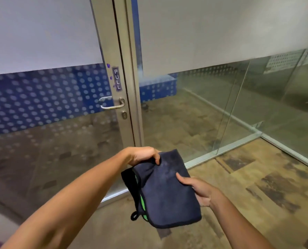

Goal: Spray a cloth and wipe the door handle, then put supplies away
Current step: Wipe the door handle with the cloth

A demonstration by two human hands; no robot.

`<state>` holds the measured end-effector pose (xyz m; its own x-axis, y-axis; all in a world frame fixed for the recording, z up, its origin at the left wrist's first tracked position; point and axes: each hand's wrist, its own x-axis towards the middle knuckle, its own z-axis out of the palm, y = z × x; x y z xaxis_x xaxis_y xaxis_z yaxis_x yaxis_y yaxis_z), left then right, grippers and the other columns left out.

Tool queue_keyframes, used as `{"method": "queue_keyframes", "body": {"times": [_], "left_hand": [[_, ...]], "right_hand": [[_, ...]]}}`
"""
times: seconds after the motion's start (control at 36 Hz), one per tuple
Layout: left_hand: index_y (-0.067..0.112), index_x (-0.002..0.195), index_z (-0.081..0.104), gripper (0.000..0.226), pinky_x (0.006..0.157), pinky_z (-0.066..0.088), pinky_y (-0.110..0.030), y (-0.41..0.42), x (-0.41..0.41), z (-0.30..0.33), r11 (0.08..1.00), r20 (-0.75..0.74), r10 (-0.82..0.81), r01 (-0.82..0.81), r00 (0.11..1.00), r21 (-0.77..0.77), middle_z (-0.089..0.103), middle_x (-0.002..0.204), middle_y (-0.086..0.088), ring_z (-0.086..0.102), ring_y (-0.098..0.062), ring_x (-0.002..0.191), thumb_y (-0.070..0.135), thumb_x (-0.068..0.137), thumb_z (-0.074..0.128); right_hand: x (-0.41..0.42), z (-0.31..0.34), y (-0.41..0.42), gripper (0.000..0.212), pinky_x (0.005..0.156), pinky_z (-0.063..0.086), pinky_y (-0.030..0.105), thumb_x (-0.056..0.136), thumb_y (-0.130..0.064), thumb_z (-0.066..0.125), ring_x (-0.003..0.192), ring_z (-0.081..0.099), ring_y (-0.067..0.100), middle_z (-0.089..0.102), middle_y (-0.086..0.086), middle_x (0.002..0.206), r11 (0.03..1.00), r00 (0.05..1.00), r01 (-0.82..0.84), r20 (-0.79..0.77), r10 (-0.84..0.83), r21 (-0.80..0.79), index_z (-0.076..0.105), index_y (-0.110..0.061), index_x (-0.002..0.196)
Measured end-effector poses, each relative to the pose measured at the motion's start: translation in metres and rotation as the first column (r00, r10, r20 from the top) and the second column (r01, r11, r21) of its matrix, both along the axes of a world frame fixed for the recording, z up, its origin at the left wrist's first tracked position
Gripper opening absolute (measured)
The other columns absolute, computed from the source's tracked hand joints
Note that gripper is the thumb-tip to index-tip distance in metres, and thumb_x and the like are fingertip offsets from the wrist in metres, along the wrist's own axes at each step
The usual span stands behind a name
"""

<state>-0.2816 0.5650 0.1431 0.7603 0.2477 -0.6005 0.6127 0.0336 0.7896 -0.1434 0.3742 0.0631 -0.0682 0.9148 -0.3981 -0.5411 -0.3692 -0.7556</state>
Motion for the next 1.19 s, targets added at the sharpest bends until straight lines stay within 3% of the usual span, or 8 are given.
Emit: {"method": "queue_keyframes", "body": {"times": [0.14,0.31,0.39,0.53,0.67,0.92,1.08,1.19], "left_hand": [[-0.004,0.131,0.061,0.057,0.107,0.048,-0.050,0.045,0.029,0.014,0.972,0.073,-0.024,0.006,0.997,0.237,0.068,0.116,-0.020,0.065,-0.030,0.106,-0.003,0.075,0.049],[0.013,0.100,0.071,0.016,0.088,0.050,-0.035,0.099,0.044,0.027,0.868,0.165,-0.027,-0.058,0.986,0.493,0.069,0.096,-0.004,0.063,-0.016,0.091,0.007,0.087,0.065],[0.006,0.105,0.073,0.013,0.090,0.052,-0.034,0.127,0.045,0.027,0.800,0.204,0.026,-0.143,0.979,0.583,0.070,0.095,-0.003,0.063,-0.014,0.090,0.010,0.093,0.072],[0.005,0.104,0.076,0.015,0.082,0.051,-0.025,0.168,0.031,0.027,0.747,0.209,0.019,-0.153,0.978,0.647,0.072,0.093,-0.001,0.063,-0.005,0.082,0.014,0.091,0.076],[0.005,0.107,0.076,0.020,0.095,0.053,-0.043,0.203,0.019,0.031,0.732,0.221,-0.037,-0.124,0.975,0.670,0.074,0.096,-0.003,0.065,-0.010,0.089,0.016,0.091,0.076],[0.014,0.117,0.074,0.025,0.098,0.056,-0.036,0.285,-0.001,0.048,0.654,0.256,-0.104,-0.128,0.961,0.746,0.076,0.111,-0.002,0.070,-0.011,0.101,0.025,0.094,0.072],[0.020,0.124,0.068,0.029,0.089,0.046,-0.019,0.338,-0.026,0.082,0.255,0.307,-0.103,-0.273,0.946,0.928,0.069,0.117,0.003,0.063,-0.004,0.102,0.035,0.101,0.060],[0.008,0.126,0.069,0.034,0.096,0.052,-0.042,0.371,-0.046,0.111,-0.204,0.236,-0.168,-0.268,0.957,0.941,0.069,0.123,-0.012,0.063,-0.029,0.114,0.023,0.097,0.063]], "right_hand": [[0.023,0.012,0.048,0.069,0.117,0.037,0.048,0.081,-0.031,0.083,0.134,0.054,0.035,0.057,0.022,0.144,0.996,0.999,0.004,-0.051,0.001,0.094,0.059,-0.001,0.138],[0.047,0.020,0.105,0.060,0.122,0.027,0.052,0.092,-0.029,0.071,0.138,0.048,0.039,0.052,0.024,0.147,0.989,0.977,0.003,-0.209,0.028,0.148,0.055,0.001,0.141],[0.050,0.024,0.127,0.063,0.124,0.024,0.051,0.095,-0.038,0.067,0.141,0.045,0.038,0.049,0.023,0.151,0.989,0.946,0.020,-0.322,0.028,0.145,0.052,0.000,0.144],[0.044,0.030,0.168,0.072,0.122,0.027,0.047,0.098,-0.050,0.061,0.144,0.040,0.034,0.046,0.021,0.154,0.987,0.882,0.022,-0.469,0.055,0.159,0.045,-0.001,0.149],[0.034,0.028,0.210,0.068,0.118,0.037,0.045,0.094,-0.043,0.070,0.139,0.048,0.035,0.049,0.023,0.150,0.989,0.929,-0.028,-0.362,0.080,0.146,0.053,0.002,0.142],[-0.002,0.038,0.277,0.058,0.122,0.028,0.048,0.101,-0.040,0.050,0.137,0.051,0.036,0.052,0.022,0.148,0.965,0.901,0.235,-0.399,-0.171,0.115,0.055,0.002,0.140],[-0.020,0.071,0.315,0.059,0.107,0.045,0.047,0.097,-0.046,0.050,0.124,0.063,0.035,0.064,0.018,0.137,0.896,0.824,0.431,-0.453,-0.342,0.108,0.066,0.000,0.130],[-0.035,0.097,0.342,0.034,0.103,0.046,0.037,0.099,-0.021,0.055,0.121,0.063,0.020,0.068,0.021,0.118,0.786,0.787,0.578,-0.404,-0.467,0.217,0.060,-0.001,0.126]]}}
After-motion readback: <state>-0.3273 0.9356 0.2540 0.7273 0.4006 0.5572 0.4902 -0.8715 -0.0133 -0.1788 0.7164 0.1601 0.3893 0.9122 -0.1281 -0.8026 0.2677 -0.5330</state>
